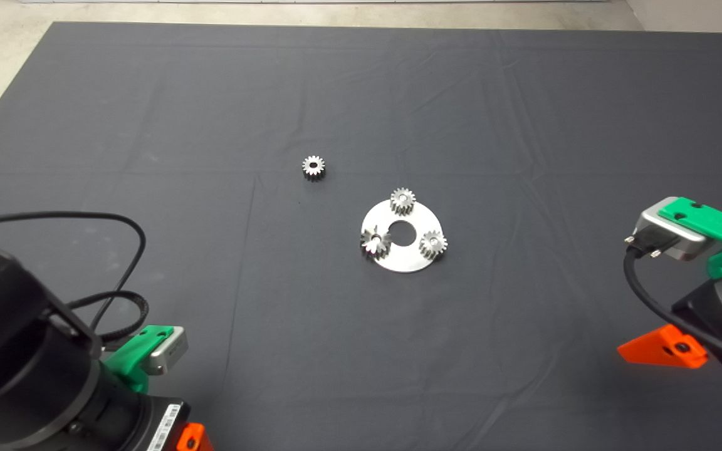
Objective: Remove an incorrectly installed larger gear and replace it with the correct smaller gear
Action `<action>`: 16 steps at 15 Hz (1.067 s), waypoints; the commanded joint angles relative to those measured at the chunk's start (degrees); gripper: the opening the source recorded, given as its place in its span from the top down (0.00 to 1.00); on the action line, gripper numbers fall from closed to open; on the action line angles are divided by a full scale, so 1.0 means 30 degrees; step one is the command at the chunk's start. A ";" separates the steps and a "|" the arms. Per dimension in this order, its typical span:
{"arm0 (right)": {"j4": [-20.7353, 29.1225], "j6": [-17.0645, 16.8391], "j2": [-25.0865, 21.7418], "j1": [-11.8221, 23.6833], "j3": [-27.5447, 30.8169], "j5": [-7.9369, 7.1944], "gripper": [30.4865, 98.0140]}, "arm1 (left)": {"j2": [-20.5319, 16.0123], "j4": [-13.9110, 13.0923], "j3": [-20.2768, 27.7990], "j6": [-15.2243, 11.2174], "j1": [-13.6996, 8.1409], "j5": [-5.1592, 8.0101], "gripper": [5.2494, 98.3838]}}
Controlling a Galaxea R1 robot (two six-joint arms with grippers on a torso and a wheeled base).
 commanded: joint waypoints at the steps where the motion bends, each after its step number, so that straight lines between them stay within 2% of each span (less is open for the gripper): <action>1: 0.0669 0.0134 -0.0124 0.0277 -0.0002 -0.1985 0.01 | -0.0090 -0.0277 0.0169 -0.0085 -0.0291 0.0064 0.00; 4: 0.0669 0.0105 -0.0659 0.0277 -0.0002 -0.2036 0.01 | 0.0316 0.0106 0.0023 0.0003 -0.0301 0.0123 0.00; 6: 0.0669 0.0105 -0.0739 0.0277 -0.0002 -0.2044 0.01 | 0.0653 0.1623 0.0023 0.0003 -0.0291 0.0123 0.00; 8: 0.0669 0.0105 -0.0710 0.0218 -0.0119 -0.2278 0.01 | 0.0888 0.3702 -0.0162 -0.0143 -0.0291 0.0328 0.00; 9: 0.0669 0.0105 -0.0710 0.0218 -0.0119 -0.2278 0.01 | 0.0881 0.3885 -0.0638 -0.0114 -0.0291 0.0270 0.00; 10: 0.0669 0.0105 -0.0767 0.0218 -0.0147 -0.2278 0.01 | 0.1481 0.3937 -0.1189 0.0012 -0.0262 0.0269 0.00; 12: 0.0669 -0.0012 -0.0768 0.0028 -0.0353 -0.2337 0.01 | 0.3443 0.3955 -0.2820 0.0445 -0.0262 0.0416 0.00; 13: 0.0669 -0.0087 -0.0681 -0.0366 -0.0354 -0.2321 0.01 | 0.4217 0.3926 -0.3595 0.0648 -0.0262 0.0370 0.00; 16: 0.0669 -0.0100 -0.0797 -0.0572 -0.0353 -0.2308 0.01 | 0.6491 0.3880 -0.5579 0.0706 -0.0262 0.0182 0.00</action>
